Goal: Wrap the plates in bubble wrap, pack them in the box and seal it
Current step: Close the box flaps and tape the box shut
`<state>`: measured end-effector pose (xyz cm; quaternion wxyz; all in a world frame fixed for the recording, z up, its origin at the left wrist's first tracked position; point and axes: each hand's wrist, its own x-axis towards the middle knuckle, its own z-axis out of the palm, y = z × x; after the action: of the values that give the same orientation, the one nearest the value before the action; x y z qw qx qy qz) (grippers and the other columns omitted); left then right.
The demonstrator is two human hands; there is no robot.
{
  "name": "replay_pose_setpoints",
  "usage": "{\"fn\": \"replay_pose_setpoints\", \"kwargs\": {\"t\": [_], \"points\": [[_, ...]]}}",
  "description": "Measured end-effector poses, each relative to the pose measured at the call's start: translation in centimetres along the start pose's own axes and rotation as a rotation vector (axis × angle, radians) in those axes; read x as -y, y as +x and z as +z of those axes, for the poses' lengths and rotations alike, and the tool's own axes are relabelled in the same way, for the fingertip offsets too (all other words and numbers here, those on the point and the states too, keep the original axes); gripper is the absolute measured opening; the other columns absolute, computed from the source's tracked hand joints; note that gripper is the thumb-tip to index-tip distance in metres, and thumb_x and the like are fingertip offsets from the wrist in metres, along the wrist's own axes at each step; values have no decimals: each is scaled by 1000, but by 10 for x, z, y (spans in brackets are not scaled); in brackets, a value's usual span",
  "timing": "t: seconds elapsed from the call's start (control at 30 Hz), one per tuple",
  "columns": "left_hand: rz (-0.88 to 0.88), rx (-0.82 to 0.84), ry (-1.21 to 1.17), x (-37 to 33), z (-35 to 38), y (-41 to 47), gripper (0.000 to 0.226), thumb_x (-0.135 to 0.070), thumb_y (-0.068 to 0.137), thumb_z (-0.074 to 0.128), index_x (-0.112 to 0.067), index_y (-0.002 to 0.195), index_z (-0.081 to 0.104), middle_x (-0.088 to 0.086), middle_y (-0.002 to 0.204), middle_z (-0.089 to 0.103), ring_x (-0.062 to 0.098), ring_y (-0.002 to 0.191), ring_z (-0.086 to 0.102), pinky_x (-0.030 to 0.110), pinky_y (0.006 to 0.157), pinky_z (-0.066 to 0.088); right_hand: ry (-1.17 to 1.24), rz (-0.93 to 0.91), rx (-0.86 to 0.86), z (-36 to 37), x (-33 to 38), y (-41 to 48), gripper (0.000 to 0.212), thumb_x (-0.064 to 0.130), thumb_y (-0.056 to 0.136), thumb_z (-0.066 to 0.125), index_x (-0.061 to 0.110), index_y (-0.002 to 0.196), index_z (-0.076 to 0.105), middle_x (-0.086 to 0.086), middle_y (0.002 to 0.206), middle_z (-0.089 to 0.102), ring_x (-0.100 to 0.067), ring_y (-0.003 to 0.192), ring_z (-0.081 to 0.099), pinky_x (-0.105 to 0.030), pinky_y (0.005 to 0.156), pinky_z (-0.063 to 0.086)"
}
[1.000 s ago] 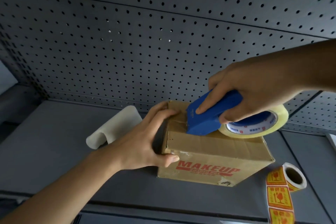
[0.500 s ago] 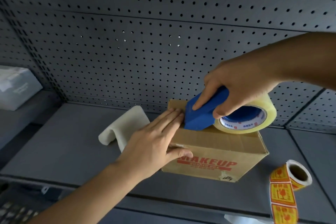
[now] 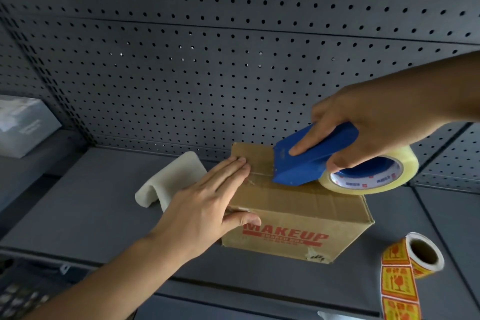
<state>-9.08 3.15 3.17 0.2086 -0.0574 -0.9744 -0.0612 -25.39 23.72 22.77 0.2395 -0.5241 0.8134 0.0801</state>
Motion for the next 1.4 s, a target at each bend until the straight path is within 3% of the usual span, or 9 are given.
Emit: {"fn": "replay_pose_setpoints", "kwargs": {"t": [0.23,0.4,0.67,0.83,0.9,0.97,1.03,1.2,1.4], "points": [[-7,13,-8,-1,-2,0,87,-77,93,38,-12,149,52,-4,158,46,6,147,39,29,95,60,61,37,-34,10,-19,-26,45,72,74,56,86,112,38,32,111,47,10,97,53,-25,83,48],[-22,52,-26,-3,-5,-1,87,-78,93,34,-13,149,52,-6,158,45,4,147,38,21,94,56,97,80,-43,19,-41,-45,49,77,65,55,88,110,38,29,113,49,6,97,58,-31,88,51],[-45,102,-58,-7,-7,1,87,-79,92,36,-16,149,52,-8,159,43,3,148,36,18,99,49,177,70,-49,46,-64,-54,49,61,80,64,85,114,40,27,113,48,4,98,57,-27,90,50],[-27,116,90,-20,-27,18,97,-88,85,32,-12,136,64,-1,147,58,8,141,44,25,121,21,154,34,-62,45,-63,-49,42,58,85,64,81,115,45,27,111,49,7,98,52,-23,87,47],[10,220,140,-35,-38,39,105,-91,86,20,-14,150,49,2,160,43,12,152,27,32,127,7,111,36,-75,44,-63,-46,40,59,84,63,79,116,47,25,110,50,3,96,53,-24,86,48],[47,382,109,-54,-34,57,107,-91,85,4,-19,164,3,0,171,-7,12,157,-10,33,128,-7,77,50,-71,42,-61,-44,40,62,83,61,79,116,47,24,108,49,3,95,53,-23,82,47],[78,530,104,-73,-22,66,110,-93,83,6,-18,159,-23,-3,163,-33,10,151,-29,33,127,-12,62,54,-64,41,-59,-42,39,62,84,62,78,116,47,27,107,48,5,93,52,-20,77,43],[81,553,156,-75,-9,69,111,-87,86,21,-17,158,-25,-4,164,-34,8,150,-32,28,122,-19,111,58,-71,44,-61,-50,43,60,82,66,79,115,46,26,106,48,4,93,54,-24,83,49],[104,560,173,-73,-8,65,105,-82,84,9,-18,158,-25,-3,164,-34,7,150,-33,29,124,-16,104,34,-105,44,-69,-64,46,66,76,62,85,112,41,28,110,47,10,95,50,-22,81,47]]}}
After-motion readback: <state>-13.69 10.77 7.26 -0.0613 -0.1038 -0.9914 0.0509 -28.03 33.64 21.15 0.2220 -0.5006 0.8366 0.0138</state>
